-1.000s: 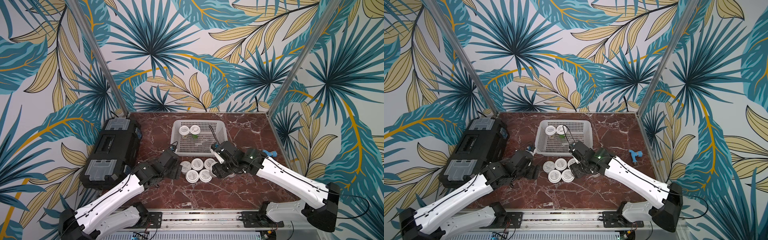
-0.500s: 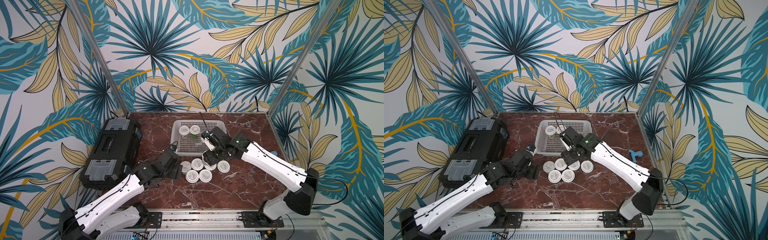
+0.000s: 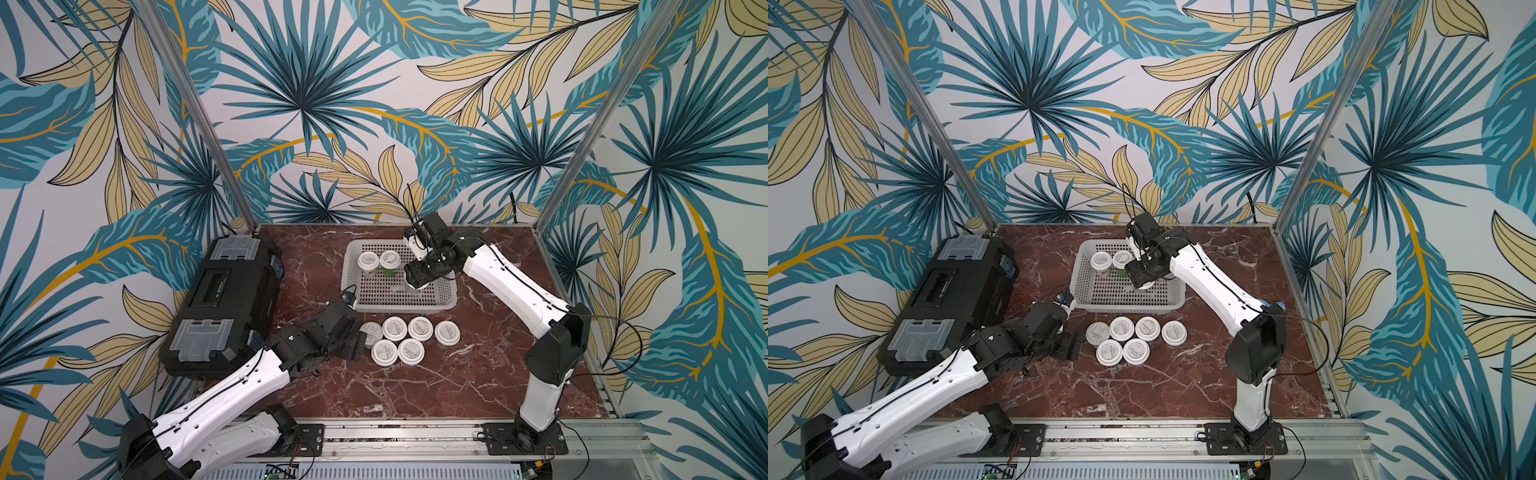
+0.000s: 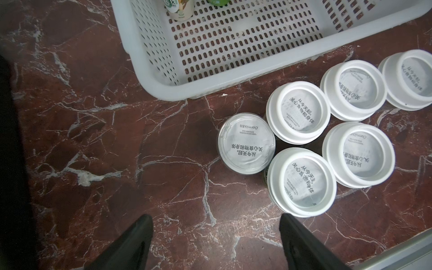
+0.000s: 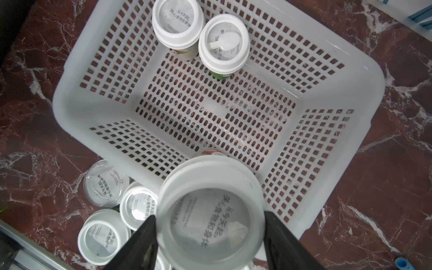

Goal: Put the yogurt in the basket
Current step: Place the yogurt in the basket.

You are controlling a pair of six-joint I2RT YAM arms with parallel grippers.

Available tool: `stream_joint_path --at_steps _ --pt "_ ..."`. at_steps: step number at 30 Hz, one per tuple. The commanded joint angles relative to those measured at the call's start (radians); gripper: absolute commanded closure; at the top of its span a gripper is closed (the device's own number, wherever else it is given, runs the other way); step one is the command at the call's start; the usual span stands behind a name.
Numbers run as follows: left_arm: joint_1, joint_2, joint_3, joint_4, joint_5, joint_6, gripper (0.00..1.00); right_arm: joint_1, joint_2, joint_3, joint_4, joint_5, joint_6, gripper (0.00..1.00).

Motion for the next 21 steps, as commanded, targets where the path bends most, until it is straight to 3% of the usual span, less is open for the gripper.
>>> stream_joint_path --at_steps 1,21 --pt "-0.003 -0.012 -0.024 0.019 0.013 0.009 0.11 -0.022 0.075 0.070 -0.043 -0.005 -0.037 0.30" --pt "-0.004 0.033 0.018 -0.006 0.007 0.019 0.11 -0.151 0.398 0.388 -0.046 -0.027 -0.069 0.30"
